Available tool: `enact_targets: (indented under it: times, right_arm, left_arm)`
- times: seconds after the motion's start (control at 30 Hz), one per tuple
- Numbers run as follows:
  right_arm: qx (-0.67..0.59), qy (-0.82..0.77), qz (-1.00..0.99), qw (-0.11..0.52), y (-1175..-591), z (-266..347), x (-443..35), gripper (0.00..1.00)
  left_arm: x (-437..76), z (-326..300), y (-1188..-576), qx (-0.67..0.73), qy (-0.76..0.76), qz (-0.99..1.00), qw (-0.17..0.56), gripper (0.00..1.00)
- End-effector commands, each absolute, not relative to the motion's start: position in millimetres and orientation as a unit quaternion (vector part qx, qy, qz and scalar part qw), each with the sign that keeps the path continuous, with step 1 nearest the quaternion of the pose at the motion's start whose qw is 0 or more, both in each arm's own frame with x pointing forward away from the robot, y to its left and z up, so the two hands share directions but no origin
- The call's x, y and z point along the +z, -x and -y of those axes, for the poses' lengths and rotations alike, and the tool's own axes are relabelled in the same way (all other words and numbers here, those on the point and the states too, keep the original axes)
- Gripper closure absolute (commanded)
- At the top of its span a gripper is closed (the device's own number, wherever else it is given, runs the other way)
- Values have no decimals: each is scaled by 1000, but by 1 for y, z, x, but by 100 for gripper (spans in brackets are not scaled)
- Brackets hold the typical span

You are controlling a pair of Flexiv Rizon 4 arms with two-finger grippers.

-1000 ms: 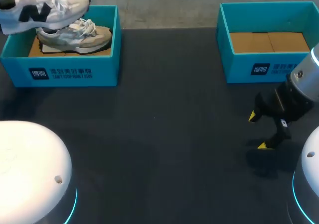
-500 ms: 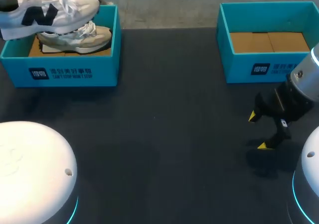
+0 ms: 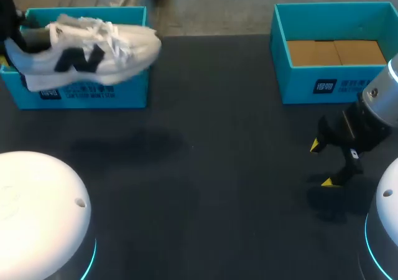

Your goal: Take the shoe out of the shoebox, open the shoe tongue, remove and reinsert the insole, then place the shoe into the shoebox

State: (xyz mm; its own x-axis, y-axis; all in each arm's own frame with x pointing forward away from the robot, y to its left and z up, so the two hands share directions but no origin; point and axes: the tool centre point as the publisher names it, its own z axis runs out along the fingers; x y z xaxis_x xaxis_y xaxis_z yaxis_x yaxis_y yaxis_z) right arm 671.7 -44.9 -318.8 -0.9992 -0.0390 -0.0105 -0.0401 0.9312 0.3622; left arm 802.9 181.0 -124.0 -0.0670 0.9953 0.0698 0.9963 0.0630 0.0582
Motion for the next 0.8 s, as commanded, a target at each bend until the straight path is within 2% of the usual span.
enact_targets:
  times: [0.03,0.8]
  right_arm:
    - [183,20,-983,2,-671,44,-319,0]
    - [183,20,-983,2,-671,44,-319,0]
  left_arm:
    - [-138,-171,-768,-97,689,717,-43,100]
    - [-240,-69,-742,-50,717,695,-7,100]
